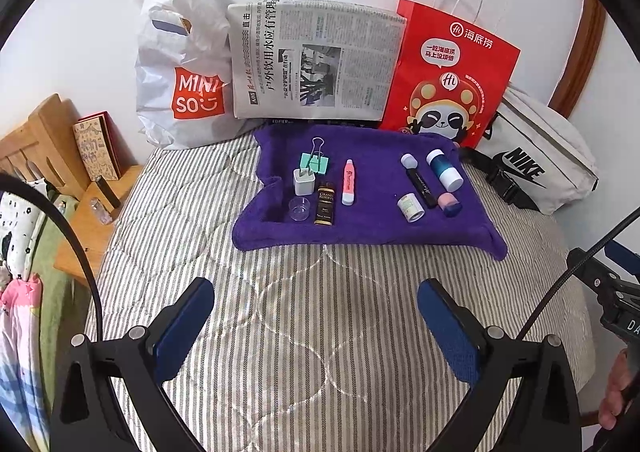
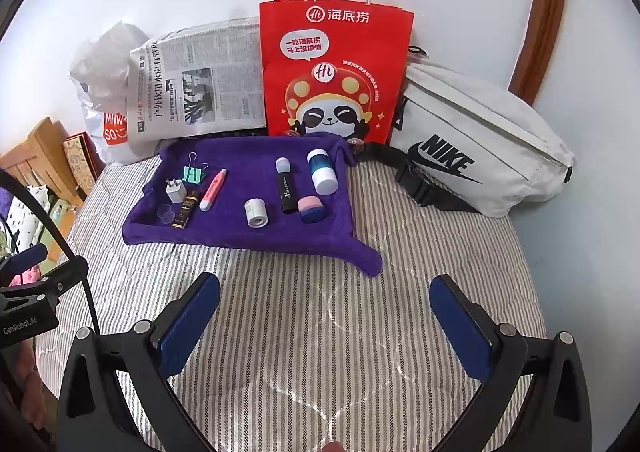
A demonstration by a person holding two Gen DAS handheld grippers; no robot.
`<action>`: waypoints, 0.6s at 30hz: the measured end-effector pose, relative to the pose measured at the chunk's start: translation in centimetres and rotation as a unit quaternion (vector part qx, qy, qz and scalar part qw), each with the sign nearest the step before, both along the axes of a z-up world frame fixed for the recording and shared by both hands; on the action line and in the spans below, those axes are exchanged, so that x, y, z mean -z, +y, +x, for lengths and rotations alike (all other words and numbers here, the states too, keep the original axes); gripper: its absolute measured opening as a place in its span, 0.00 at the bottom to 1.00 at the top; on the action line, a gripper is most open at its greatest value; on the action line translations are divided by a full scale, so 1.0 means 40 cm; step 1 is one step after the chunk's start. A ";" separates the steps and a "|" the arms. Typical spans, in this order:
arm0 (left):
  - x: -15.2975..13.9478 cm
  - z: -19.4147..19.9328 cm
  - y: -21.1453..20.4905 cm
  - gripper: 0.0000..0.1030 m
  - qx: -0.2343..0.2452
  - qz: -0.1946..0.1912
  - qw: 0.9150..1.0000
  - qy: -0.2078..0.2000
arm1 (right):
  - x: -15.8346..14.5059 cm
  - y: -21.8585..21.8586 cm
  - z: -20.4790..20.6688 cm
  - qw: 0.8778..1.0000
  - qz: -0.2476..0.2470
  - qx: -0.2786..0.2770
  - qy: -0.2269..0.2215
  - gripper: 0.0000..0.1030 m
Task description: Organize rigid objects
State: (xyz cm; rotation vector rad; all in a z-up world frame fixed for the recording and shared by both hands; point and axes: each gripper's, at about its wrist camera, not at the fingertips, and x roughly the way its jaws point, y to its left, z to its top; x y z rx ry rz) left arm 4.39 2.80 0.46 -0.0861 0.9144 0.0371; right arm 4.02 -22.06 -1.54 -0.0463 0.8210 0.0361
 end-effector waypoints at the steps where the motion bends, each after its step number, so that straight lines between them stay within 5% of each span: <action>1: 0.000 0.000 0.000 1.00 0.000 0.001 1.000 0.000 | 0.000 0.001 -0.001 1.000 0.000 0.000 0.000 1.00; 18: 0.008 -0.007 0.000 1.00 0.001 0.007 1.000 0.005 | 0.000 0.009 -0.009 1.000 -0.004 -0.001 0.002 1.00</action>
